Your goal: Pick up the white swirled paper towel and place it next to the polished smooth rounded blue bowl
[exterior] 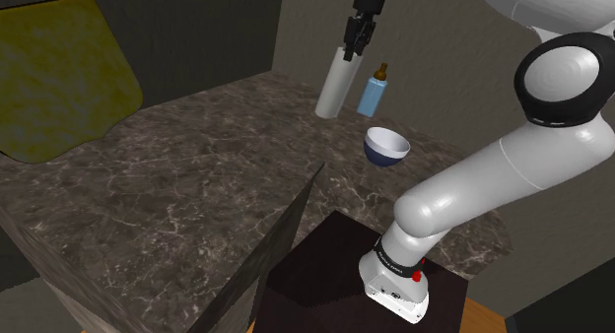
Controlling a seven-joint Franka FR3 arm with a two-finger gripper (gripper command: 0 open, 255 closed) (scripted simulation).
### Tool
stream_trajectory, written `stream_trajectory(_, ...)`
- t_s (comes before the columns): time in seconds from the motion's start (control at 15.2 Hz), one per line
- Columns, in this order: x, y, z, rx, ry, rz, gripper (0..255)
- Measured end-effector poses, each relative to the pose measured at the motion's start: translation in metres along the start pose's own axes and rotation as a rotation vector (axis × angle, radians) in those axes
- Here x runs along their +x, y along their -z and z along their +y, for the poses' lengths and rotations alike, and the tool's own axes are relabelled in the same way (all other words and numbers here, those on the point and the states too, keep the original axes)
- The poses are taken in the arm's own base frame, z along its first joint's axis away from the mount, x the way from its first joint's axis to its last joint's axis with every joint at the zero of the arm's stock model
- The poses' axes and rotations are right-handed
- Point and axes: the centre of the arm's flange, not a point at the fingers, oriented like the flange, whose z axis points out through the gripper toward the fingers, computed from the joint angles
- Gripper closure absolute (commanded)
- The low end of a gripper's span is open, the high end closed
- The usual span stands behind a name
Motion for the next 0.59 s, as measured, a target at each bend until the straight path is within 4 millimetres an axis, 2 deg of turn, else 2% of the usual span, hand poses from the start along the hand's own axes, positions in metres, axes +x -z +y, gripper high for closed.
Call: stream_trajectory(0.59, 0.002, -0.048, 0.002, 0.000, 0.000, 0.000, 255)
